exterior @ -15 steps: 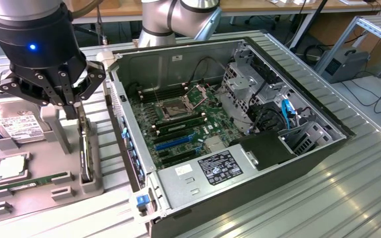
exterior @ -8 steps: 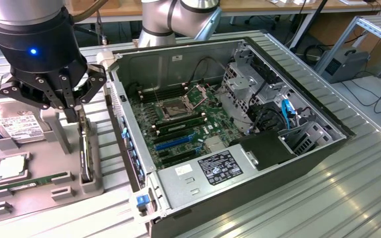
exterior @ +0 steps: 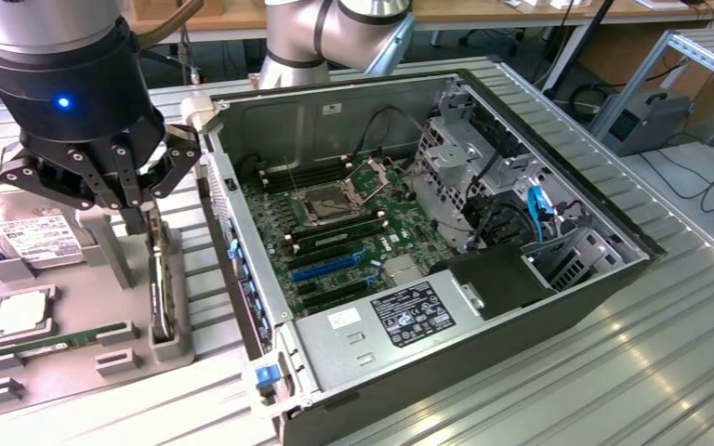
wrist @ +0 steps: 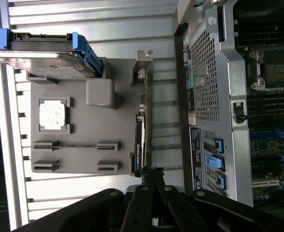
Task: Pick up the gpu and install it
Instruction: 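Reach for the gpu, then pick up the gpu and move the gpu toward the slot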
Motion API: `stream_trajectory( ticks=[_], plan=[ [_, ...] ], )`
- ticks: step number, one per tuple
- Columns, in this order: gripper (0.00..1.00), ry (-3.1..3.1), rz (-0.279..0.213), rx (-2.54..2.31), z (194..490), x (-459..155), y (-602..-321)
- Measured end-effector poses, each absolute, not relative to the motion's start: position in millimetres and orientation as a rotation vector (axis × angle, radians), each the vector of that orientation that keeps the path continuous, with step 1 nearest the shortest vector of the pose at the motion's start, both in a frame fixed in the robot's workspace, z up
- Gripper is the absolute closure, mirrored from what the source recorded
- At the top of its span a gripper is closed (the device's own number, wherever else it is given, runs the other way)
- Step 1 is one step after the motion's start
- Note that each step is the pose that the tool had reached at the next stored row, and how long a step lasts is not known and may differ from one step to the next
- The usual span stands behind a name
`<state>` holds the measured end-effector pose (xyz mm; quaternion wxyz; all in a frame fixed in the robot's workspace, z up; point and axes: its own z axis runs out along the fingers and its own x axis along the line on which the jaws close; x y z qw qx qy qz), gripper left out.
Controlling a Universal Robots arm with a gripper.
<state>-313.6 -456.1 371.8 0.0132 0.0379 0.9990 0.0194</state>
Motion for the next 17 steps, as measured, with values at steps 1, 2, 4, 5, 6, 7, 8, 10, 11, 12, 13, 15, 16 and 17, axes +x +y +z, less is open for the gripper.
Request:
stream_trajectory(
  ticks=[1, 2, 4, 5, 6, 7, 8, 10, 11, 12, 13, 15, 16, 17],
  plan=[
    [0.89, 3.112, 0.060, 0.118, 371.8, -313.6, -456.1],
    [0.89, 3.112, 0.060, 0.118, 371.8, -313.6, -456.1],
    [0.89, 3.112, 0.060, 0.118, 371.8, -313.6, -456.1],
    [0.89, 3.112, 0.060, 0.118, 371.8, -313.6, -456.1],
    [0.89, 3.112, 0.060, 0.118, 371.8, -313.6, -456.1],
    [0.89, 3.112, 0.060, 0.118, 371.8, -313.6, -456.1],
    [0.89, 3.112, 0.060, 0.118, 371.8, -313.6, -456.1],
    [0.89, 3.112, 0.060, 0.118, 371.8, -313.6, -456.1],
    [0.89, 3.112, 0.060, 0.118, 371.8, -313.6, -456.2],
    [0.89, 3.112, 0.060, 0.118, 371.8, -313.6, -456.1],
    [0.89, 3.112, 0.060, 0.118, 371.8, -313.6, -456.1],
    [0.76, 3.112, 0.060, 0.118, 371.8, -313.6, -456.1],
    [0.76, 3.112, 0.060, 0.118, 371.8, -313.6, -456.1],
    [0.70, 3.112, 0.060, 0.118, 371.8, -313.6, -456.1]
  ],
)
